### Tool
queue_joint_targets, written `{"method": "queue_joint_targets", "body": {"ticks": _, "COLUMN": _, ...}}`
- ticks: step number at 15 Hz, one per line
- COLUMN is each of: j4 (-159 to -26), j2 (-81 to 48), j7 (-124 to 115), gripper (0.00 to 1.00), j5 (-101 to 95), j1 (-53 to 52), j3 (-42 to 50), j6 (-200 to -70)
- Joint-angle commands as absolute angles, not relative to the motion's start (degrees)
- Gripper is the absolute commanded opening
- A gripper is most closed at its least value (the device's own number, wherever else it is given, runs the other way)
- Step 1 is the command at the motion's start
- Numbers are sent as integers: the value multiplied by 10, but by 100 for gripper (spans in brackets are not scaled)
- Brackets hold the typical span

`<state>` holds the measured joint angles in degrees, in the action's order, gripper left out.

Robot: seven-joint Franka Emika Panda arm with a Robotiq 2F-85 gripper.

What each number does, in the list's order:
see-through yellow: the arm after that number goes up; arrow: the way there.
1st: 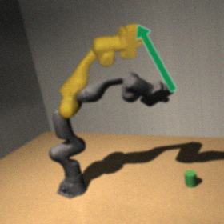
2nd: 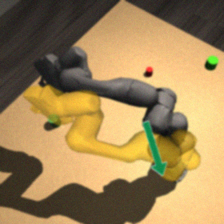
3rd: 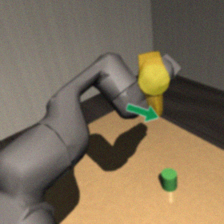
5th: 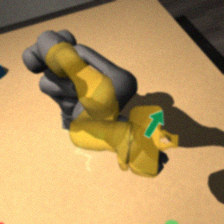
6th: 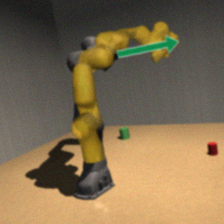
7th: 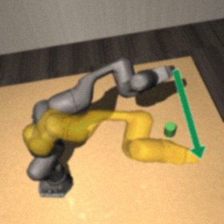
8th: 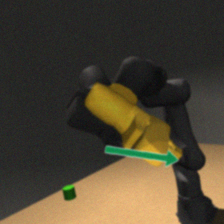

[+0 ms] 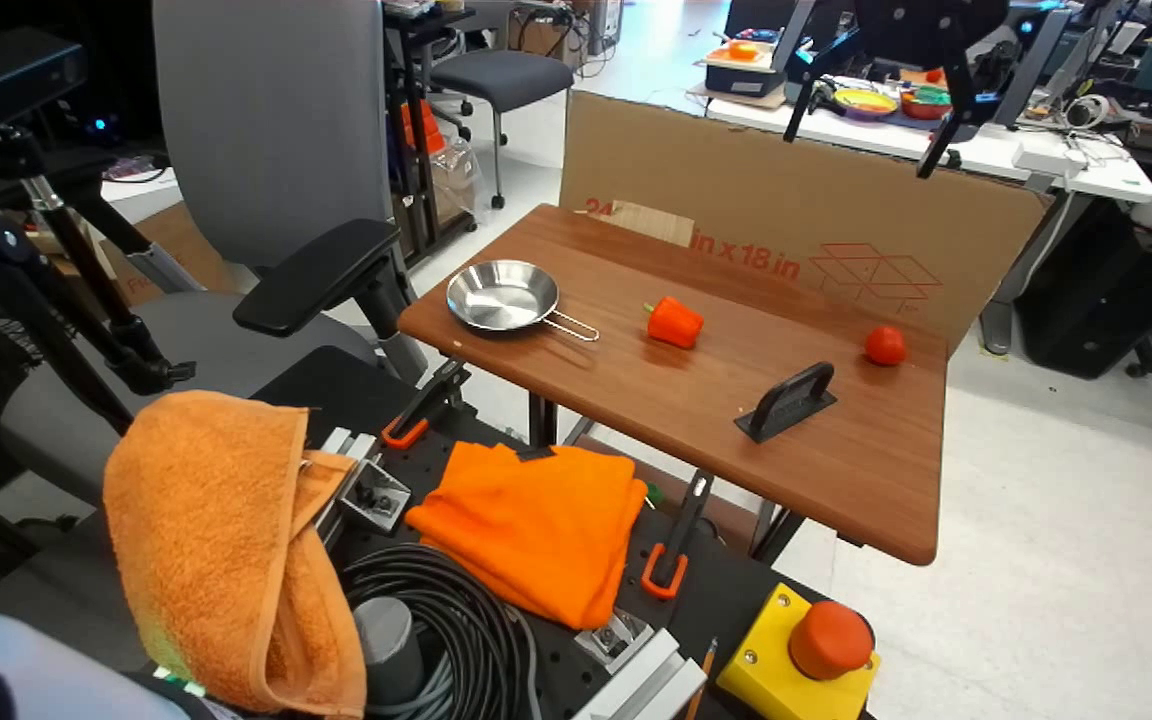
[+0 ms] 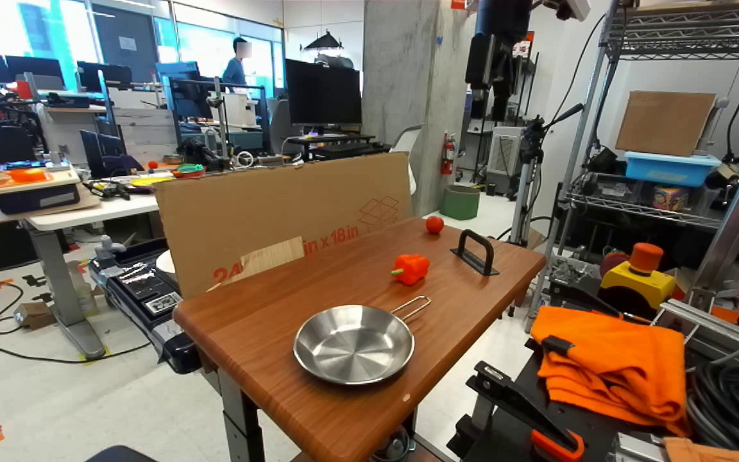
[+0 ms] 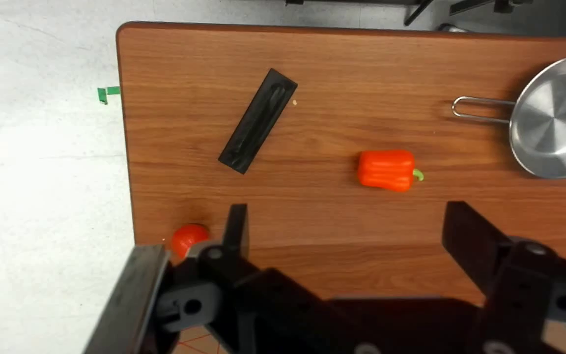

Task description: Pick up the black object from the table and put it back on the table.

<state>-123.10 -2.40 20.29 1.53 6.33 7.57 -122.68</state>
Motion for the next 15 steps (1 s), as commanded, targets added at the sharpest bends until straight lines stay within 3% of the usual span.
{"method": "queue_joint_targets", "body": {"ticks": 1, "j4": -1243, "j2": -39, "j7": 241, "gripper": 100, "j5": 27, "j1": 71, "j3": 72, "j6": -1240}}
{"method": "queue_joint_targets", "body": {"ticks": 13, "j4": -1281, "j2": -27, "j7": 431, "gripper": 100, "j5": 118, "j1": 73, "j3": 59, "j6": -1273}}
{"method": "queue_joint_targets", "body": {"ticks": 15, "j4": -1285, "j2": -34, "j7": 347, "gripper": 100, "j5": 74, "j1": 66, "j3": 63, "j6": -1276}}
